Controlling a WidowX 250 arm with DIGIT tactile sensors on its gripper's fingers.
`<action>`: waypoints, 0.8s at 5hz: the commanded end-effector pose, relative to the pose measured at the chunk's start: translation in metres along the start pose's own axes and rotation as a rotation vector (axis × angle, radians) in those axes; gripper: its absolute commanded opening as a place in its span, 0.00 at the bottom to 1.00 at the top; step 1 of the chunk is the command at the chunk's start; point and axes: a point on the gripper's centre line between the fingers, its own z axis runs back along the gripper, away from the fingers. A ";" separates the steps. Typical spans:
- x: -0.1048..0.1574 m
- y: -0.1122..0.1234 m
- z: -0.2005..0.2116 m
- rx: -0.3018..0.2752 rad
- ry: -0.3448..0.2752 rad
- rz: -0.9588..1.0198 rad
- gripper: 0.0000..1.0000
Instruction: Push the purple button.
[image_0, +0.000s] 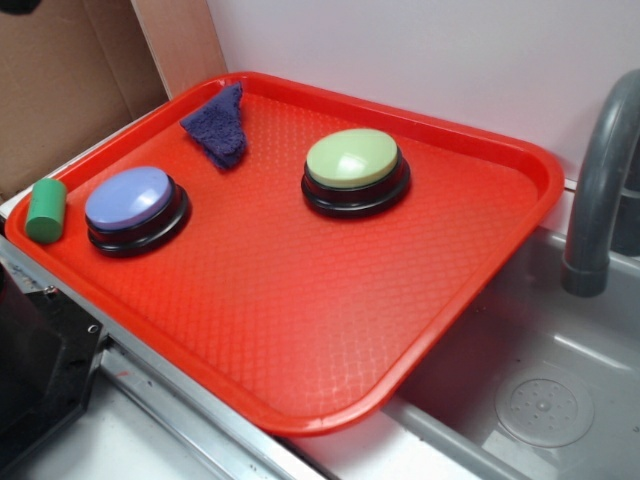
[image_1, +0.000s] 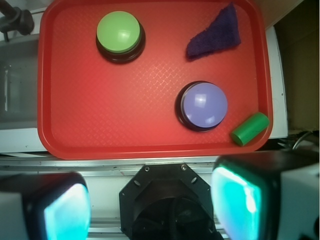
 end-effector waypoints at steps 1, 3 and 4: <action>0.000 0.000 0.000 0.000 0.000 0.000 1.00; 0.048 0.055 -0.097 0.057 0.101 -0.184 1.00; 0.050 0.065 -0.130 0.115 0.136 -0.241 1.00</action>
